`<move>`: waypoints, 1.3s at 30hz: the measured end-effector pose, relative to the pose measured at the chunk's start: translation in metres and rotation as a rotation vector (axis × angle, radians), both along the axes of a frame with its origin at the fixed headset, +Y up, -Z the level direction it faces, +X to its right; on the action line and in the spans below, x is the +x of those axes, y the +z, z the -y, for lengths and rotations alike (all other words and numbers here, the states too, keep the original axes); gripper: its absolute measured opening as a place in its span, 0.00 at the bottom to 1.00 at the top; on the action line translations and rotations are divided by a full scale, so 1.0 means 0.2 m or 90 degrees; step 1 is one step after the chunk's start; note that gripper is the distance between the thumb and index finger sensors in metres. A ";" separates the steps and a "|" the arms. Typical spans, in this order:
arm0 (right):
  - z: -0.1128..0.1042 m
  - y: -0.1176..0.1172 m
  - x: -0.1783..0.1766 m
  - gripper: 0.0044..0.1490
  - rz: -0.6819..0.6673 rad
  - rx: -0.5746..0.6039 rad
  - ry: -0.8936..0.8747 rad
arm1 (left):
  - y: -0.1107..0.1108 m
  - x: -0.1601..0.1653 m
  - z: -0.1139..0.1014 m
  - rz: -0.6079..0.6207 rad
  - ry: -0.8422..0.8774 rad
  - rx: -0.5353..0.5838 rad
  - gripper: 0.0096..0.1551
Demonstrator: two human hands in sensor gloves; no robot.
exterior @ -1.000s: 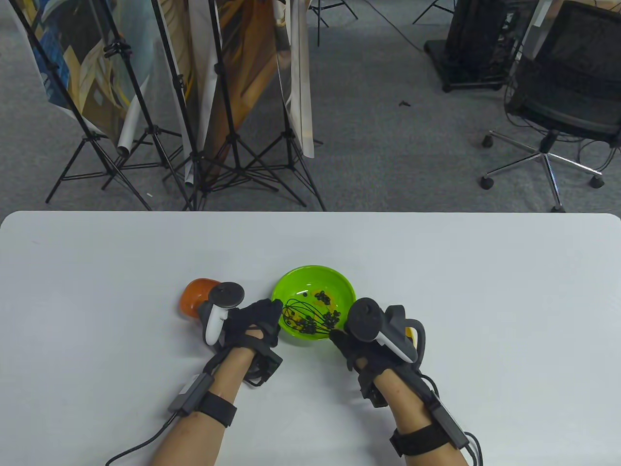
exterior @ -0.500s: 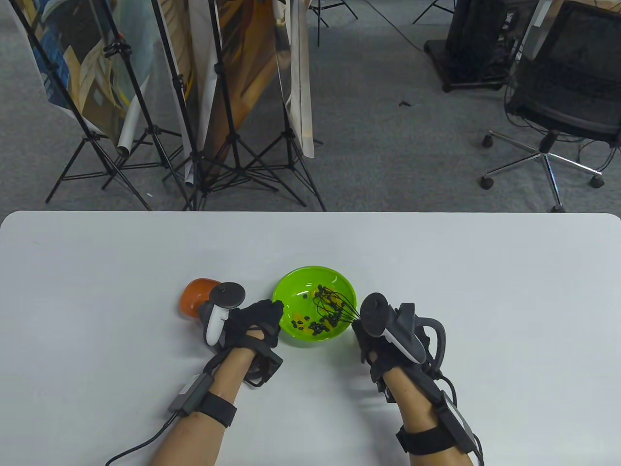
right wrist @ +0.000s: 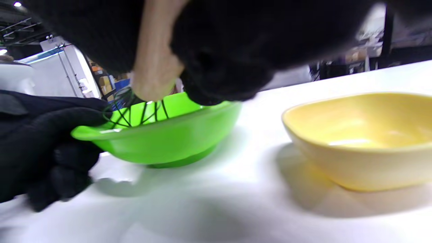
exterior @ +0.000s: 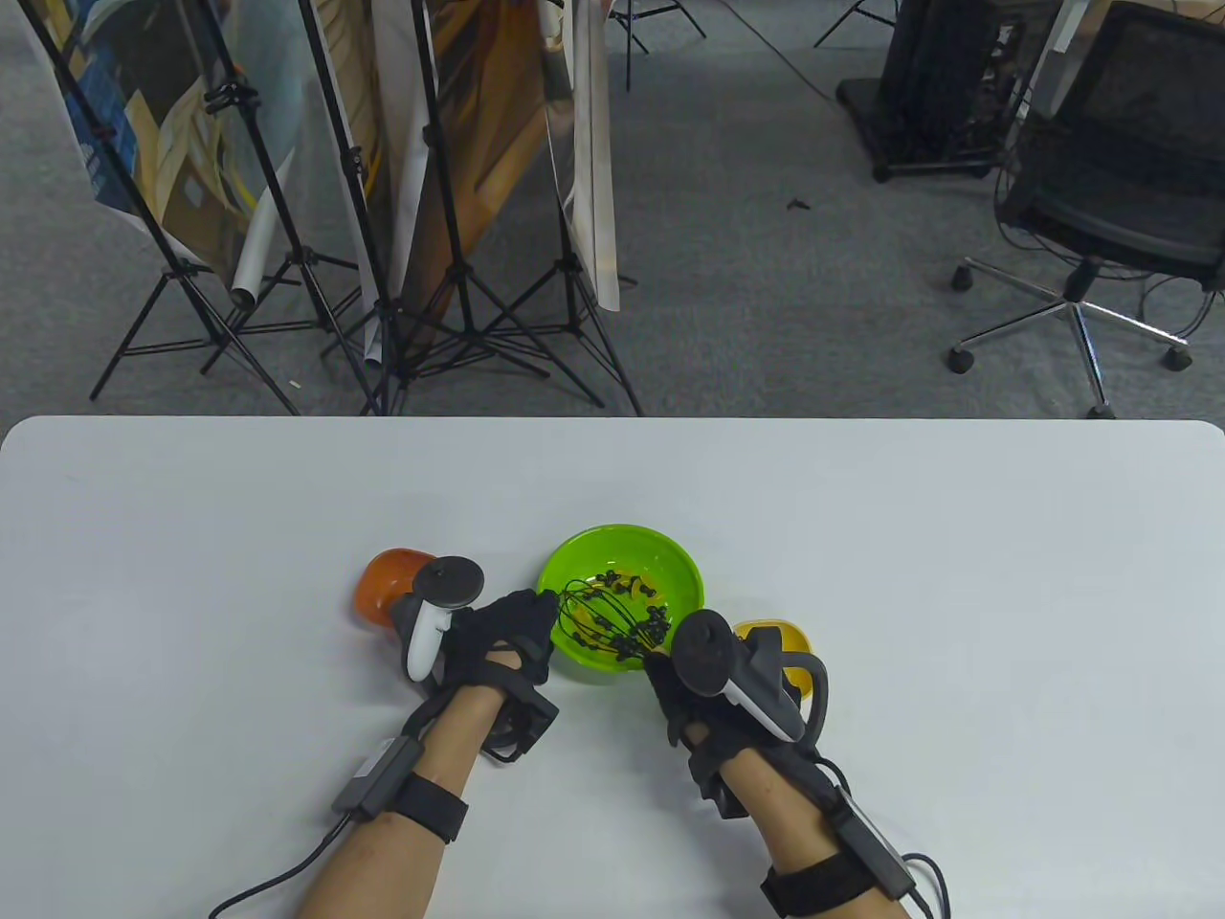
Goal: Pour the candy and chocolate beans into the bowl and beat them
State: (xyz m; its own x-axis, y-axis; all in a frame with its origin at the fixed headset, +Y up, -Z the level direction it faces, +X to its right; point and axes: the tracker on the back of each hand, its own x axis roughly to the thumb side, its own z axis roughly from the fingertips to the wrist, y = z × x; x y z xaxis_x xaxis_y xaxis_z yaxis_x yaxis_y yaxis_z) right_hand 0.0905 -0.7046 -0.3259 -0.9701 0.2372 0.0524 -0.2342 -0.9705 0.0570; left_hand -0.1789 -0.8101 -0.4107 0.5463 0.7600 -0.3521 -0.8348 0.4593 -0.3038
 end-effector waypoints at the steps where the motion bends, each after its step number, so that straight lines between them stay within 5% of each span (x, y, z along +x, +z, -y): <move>1: -0.03 0.00 0.02 0.36 -0.003 -0.015 0.009 | 0.00 0.00 0.00 0.000 -0.001 0.000 0.24; 11: -0.13 -0.01 0.14 0.35 0.078 0.015 0.080 | 0.00 0.02 0.00 0.014 -0.012 0.003 0.24; 15: -0.06 -0.03 0.15 0.37 0.125 0.057 0.115 | 0.00 0.03 0.00 0.017 -0.013 0.005 0.24; 25: 0.12 -0.06 0.07 0.37 0.072 -0.001 -0.076 | 0.00 0.03 0.00 0.019 -0.012 0.002 0.23; 32: -0.02 -0.04 0.10 0.35 0.019 -0.074 -0.050 | 0.00 0.03 0.00 0.016 -0.011 0.000 0.23; 39: -0.09 -0.04 0.22 0.35 0.090 -0.064 -0.015 | 0.00 0.03 0.00 0.016 -0.015 0.001 0.24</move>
